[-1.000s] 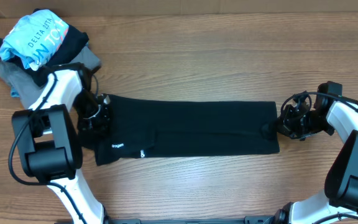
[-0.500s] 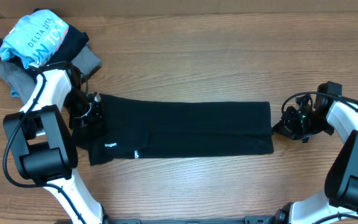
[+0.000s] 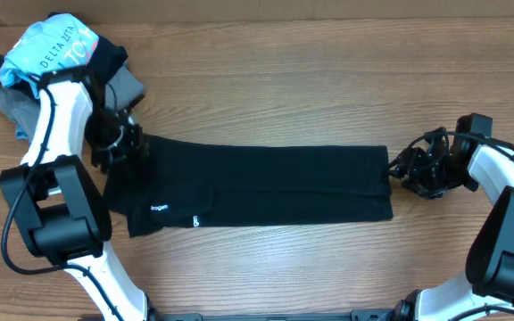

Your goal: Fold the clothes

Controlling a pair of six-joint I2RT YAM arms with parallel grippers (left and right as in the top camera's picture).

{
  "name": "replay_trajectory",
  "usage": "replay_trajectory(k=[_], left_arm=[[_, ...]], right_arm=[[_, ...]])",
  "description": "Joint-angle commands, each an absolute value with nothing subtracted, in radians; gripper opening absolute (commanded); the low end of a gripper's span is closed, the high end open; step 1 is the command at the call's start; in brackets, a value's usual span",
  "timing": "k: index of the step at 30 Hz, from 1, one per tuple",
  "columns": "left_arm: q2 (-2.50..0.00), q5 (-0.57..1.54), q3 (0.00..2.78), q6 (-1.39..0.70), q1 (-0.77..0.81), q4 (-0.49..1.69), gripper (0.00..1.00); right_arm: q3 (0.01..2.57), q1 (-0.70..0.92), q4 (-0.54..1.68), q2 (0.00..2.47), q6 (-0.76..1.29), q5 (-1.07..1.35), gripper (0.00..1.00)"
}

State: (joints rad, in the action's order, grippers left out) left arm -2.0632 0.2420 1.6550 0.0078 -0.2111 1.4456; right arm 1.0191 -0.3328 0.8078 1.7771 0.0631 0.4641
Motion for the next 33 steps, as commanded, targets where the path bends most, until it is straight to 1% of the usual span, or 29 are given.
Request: replay_trajectory(k=[1, 4, 8, 11, 14, 16, 19, 20, 21, 23, 24, 31, 33], left_arm=[[-2.066, 0.266, 1.784, 0.031, -0.208, 1.492, 0.57], [-2.066, 0.268, 1.806, 0.031, -0.208, 1.492, 0.58], [-2.066, 0.271, 1.806, 0.031, -0.208, 1.491, 0.58], [-2.066, 0.271, 1.806, 0.031, -0.208, 1.488, 0.58], [-2.066, 0.272, 1.806, 0.031, -0.208, 1.488, 0.58], [-2.066, 0.281, 1.806, 0.032, -0.208, 1.488, 0.58], [-2.066, 0.351, 1.806, 0.072, -0.208, 1.493, 0.57], [-2.066, 0.372, 1.806, 0.08, -0.208, 1.495, 0.56], [-2.066, 0.384, 1.806, 0.08, -0.208, 1.494, 0.55], [-2.066, 0.382, 1.806, 0.083, -0.208, 1.495, 0.55], [-2.066, 0.382, 1.806, 0.084, -0.208, 1.496, 0.55], [-2.066, 0.382, 1.806, 0.096, -0.208, 1.504, 0.54], [-2.066, 0.382, 1.806, 0.104, -0.208, 1.511, 0.52]], right_arm=[[0.999, -0.329, 0.795, 1.812, 0.008, 0.479, 0.59], [0.97, -0.329, 0.789, 1.834, -0.034, 0.509, 0.57], [0.931, -0.329, 0.757, 1.88, -0.035, 0.519, 0.56], [0.916, -0.326, 0.754, 1.919, -0.087, 0.594, 0.53], [0.915, -0.316, 0.772, 1.959, -0.102, 0.604, 0.41], [0.915, -0.309, 0.772, 1.972, -0.102, 0.604, 0.37], [0.911, -0.302, 0.768, 1.973, -0.102, 0.604, 0.29], [0.911, -0.301, 0.767, 1.973, -0.102, 0.604, 0.24], [0.911, -0.301, 0.764, 1.972, -0.102, 0.604, 0.15], [0.912, -0.303, 0.764, 1.963, -0.102, 0.604, 0.06], [0.915, -0.305, 0.763, 1.955, -0.103, 0.604, 0.04], [1.014, -0.366, 0.826, 1.82, -0.074, 0.604, 0.04], [1.052, -0.39, 0.852, 1.763, -0.062, 0.603, 0.04]])
